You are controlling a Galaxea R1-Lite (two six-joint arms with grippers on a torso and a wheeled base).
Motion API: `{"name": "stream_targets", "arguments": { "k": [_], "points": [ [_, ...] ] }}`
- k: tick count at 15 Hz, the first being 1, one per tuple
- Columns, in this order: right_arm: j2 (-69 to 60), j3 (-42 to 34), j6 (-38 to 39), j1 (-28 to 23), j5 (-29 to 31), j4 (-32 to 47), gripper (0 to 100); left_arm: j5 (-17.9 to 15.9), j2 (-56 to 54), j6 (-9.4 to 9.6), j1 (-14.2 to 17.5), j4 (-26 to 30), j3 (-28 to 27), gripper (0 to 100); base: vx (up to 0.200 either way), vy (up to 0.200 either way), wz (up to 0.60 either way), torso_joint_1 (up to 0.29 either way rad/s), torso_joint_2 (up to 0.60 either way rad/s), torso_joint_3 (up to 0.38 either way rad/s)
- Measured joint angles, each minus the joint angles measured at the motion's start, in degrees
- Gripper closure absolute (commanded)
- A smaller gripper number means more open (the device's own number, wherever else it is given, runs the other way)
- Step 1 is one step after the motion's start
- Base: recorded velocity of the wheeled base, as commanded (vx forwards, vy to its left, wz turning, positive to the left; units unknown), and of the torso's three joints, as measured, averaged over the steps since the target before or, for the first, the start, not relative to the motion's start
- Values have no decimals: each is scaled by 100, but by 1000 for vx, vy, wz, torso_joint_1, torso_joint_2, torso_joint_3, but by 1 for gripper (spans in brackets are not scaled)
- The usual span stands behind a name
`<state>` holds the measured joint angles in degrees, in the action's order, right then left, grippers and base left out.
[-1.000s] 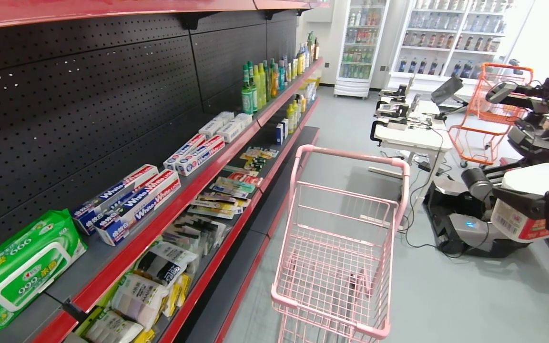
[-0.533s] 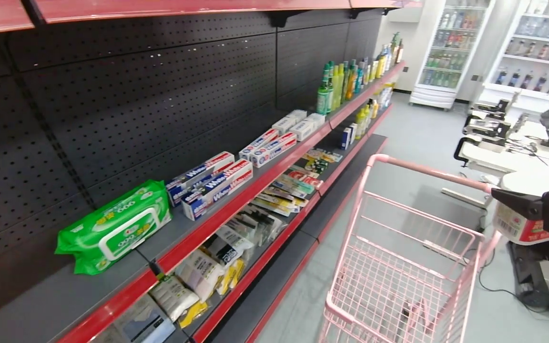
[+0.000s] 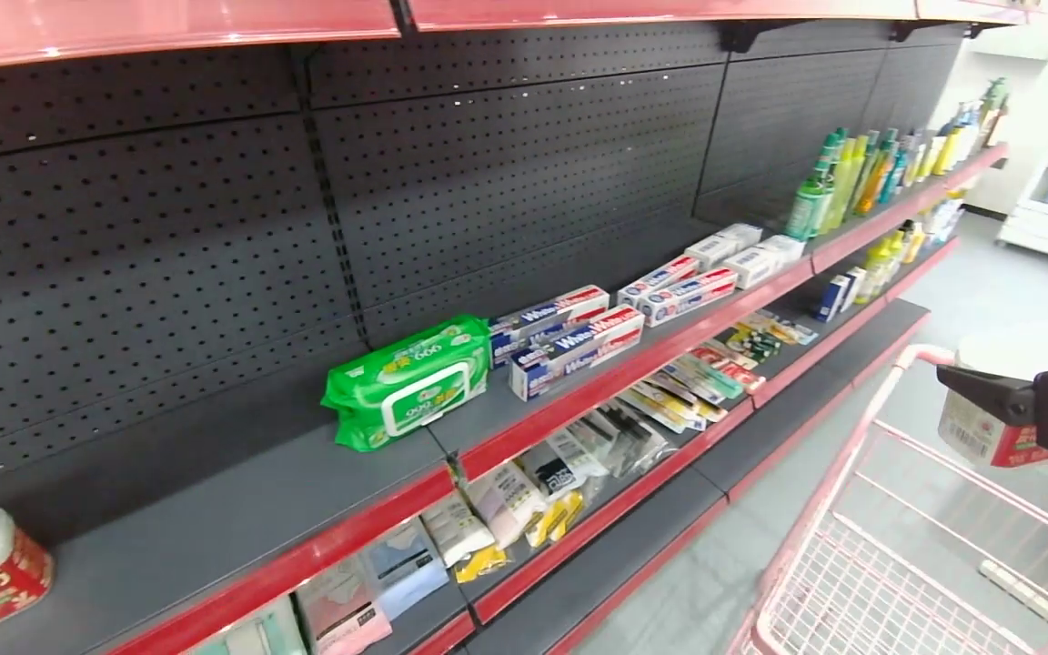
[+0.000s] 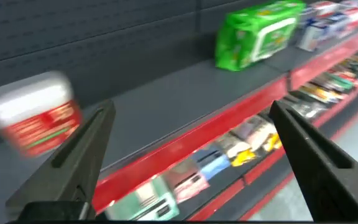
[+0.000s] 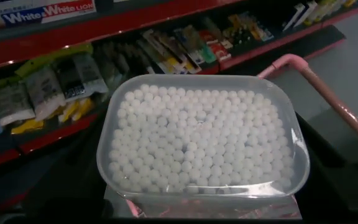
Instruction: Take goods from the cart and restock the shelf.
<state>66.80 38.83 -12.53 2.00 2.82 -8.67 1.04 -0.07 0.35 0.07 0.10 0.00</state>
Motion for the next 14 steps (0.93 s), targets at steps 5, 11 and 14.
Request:
{"name": "stream_targets", "arguments": {
  "k": [5, 11, 14],
  "points": [
    [1, -7, -2, 11, -4, 5, 100, 0, 0, 0, 4, -2, 0, 0, 0, 0, 240, 1, 0, 2],
    [-33, -88, -16, 45, -4, 9, 100, -2, 0, 0, 0, 0, 0, 0, 0, 0, 0, 0, 0, 0],
    [-57, -126, -46, 32, -2, 2, 100, 0, 0, -2, 0, 0, 0, 0, 0, 0, 200, 1, -1, 1]
  ]
}}
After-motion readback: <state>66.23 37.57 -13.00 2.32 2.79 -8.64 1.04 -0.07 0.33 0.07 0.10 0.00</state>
